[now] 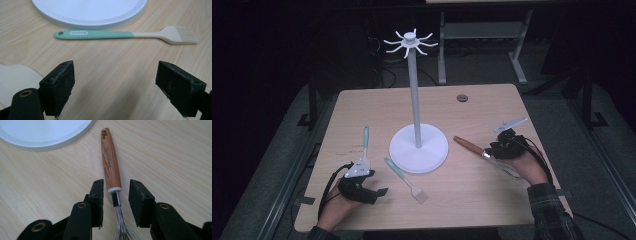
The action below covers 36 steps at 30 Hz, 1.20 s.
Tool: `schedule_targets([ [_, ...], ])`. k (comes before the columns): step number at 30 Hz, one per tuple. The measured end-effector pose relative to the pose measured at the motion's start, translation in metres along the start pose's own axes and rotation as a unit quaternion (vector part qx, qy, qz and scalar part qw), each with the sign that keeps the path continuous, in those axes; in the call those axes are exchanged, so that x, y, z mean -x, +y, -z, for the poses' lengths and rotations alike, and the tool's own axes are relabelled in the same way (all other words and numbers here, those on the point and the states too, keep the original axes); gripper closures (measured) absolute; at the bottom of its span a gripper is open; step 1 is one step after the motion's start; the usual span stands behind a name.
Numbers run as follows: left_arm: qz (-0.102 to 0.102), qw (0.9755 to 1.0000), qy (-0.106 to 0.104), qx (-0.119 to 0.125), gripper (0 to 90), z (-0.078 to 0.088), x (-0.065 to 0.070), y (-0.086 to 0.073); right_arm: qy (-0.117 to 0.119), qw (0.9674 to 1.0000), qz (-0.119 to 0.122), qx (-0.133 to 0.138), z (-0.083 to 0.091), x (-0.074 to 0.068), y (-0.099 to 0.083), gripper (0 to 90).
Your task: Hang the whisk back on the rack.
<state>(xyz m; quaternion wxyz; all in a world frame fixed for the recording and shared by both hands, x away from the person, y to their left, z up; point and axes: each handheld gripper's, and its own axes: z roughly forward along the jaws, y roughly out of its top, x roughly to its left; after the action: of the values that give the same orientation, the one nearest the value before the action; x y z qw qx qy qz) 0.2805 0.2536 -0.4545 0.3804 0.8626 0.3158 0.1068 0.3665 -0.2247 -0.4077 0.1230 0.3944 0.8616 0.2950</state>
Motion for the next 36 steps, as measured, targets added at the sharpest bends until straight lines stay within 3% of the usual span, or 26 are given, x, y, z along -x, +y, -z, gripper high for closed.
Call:
schedule_targets([
  [2, -0.002, 1.0000, -0.002, -0.001, 15.1, 0.000, 0.001, 0.000, 0.000, 0.9999, 0.016, -0.004, -0.003, 0.000, 0.007, 63.6],
  [11, -0.004, 1.0000, -0.008, -0.002, 15.1, -0.001, 0.003, 0.000, 0.004, 0.9984, 0.041, -0.038, -0.019, -0.004, 0.022, 62.8],
  [12, -0.003, 0.9999, -0.011, 0.002, 15.1, -0.003, 0.004, 0.001, 0.000, 0.9973, 0.051, -0.053, -0.025, -0.005, 0.026, 62.4],
  [19, -0.008, 0.9999, -0.015, -0.001, 15.2, -0.004, 0.005, 0.001, -0.004, 0.9938, 0.065, -0.090, -0.042, -0.008, 0.031, 60.9],
  [22, -0.011, 0.9998, -0.014, -0.003, 15.2, -0.002, 0.005, 0.001, -0.005, 0.9897, 0.080, -0.119, -0.053, -0.010, 0.034, 60.9],
  [24, -0.009, 0.9999, -0.014, -0.003, 15.2, -0.002, 0.005, 0.001, -0.009, 0.9886, 0.086, -0.123, -0.056, -0.010, 0.035, 61.0],
  [26, -0.008, 0.9999, -0.014, -0.004, 15.2, -0.001, 0.005, 0.000, -0.012, 0.9857, 0.090, -0.142, -0.061, -0.011, 0.037, 61.1],
  [36, -0.007, 0.9999, -0.013, -0.005, 15.2, -0.001, 0.004, 0.000, 0.004, 0.9836, 0.078, -0.162, -0.070, -0.004, 0.036, 65.3],
])
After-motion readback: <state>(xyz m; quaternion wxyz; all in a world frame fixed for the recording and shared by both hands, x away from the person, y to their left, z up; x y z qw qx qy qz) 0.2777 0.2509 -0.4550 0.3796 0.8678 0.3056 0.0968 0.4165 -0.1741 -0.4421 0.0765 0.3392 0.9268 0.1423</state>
